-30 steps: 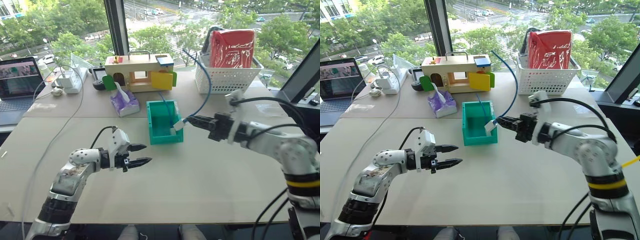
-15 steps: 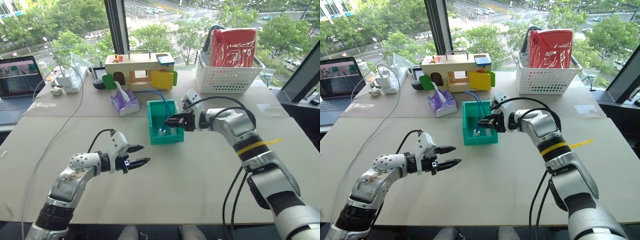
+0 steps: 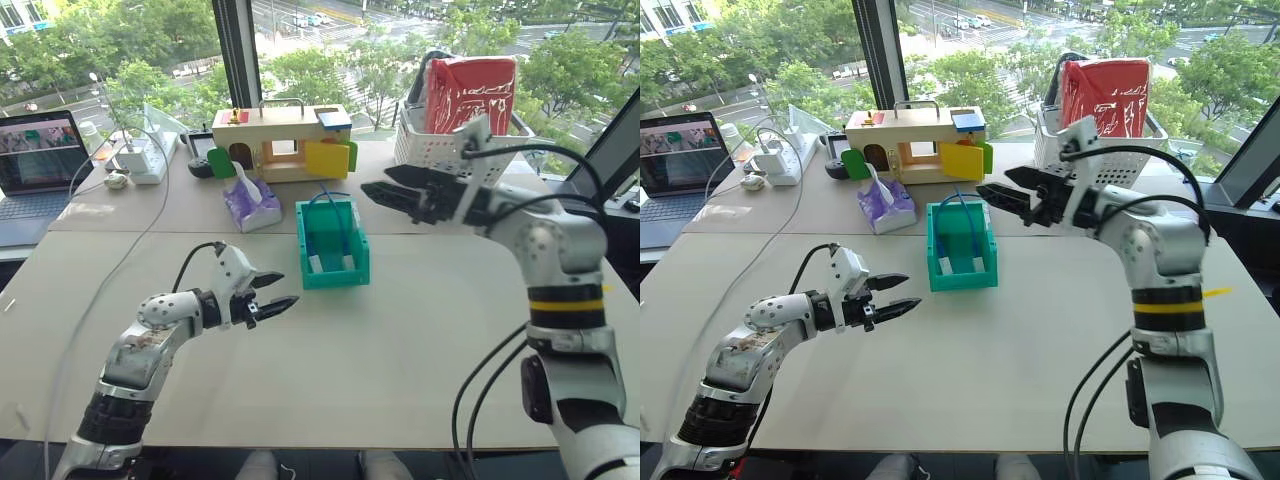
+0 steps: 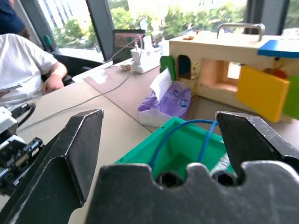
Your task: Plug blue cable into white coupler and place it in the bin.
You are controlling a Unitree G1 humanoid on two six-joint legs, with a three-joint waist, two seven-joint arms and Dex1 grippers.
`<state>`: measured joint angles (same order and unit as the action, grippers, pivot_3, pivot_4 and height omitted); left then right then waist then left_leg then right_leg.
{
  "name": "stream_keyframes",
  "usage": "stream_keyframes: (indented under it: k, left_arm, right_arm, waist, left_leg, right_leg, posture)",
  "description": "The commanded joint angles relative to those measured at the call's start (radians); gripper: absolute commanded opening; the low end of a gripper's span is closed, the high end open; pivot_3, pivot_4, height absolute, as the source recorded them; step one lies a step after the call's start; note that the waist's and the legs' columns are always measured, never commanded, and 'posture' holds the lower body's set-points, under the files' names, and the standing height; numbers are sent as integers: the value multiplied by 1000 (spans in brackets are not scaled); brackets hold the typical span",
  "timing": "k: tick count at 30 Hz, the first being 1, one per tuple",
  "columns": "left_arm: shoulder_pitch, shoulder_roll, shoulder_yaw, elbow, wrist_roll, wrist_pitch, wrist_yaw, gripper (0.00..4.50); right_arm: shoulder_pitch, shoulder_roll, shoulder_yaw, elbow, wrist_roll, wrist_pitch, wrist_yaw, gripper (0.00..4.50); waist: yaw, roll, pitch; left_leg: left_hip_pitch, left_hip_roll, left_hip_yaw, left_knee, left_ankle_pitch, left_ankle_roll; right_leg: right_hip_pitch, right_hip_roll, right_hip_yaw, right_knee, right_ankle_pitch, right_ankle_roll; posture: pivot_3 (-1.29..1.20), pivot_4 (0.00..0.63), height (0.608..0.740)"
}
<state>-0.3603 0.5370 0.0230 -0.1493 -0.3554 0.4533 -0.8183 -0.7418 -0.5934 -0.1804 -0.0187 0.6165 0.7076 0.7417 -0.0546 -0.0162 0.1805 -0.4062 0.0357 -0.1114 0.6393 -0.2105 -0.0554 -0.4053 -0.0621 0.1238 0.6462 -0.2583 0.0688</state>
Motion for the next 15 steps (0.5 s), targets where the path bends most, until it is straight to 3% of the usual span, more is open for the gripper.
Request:
stream_keyframes:
  k: [1, 8, 15]
  left_arm:
    - [-19, -14, 38, 17, -6, -36, 33, 2910]
    - [-7, -32, 57, 80, 9, -106, 58, 2910]
    - [-23, -18, 69, 121, -37, -74, 20, 2910]
  right_arm:
    - [176, -38, -86, -143, -76, -111, -64, 4448]
    - [542, 14, -116, -291, -157, -238, -139, 4448]
    - [576, 45, -107, -241, -211, -309, -181, 4448]
  waist:
    - [0, 0, 0]
    - [-18, 0, 0]
    - [-17, 0, 0]
  left_leg:
    - [0, 0, 0, 0, 0, 0]
    - [2, 0, 0, 0, 0, 0]
    - [3, 0, 1, 0, 3, -5]
  right_leg:
    - [0, 0, 0, 0, 0, 0]
    - [0, 0, 1, 2, 0, 0]
    - [1, 0, 2, 1, -1, 5]
  posture:
    - [0, 150, 740]
    - [0, 150, 740]
    - [0, 150, 740]
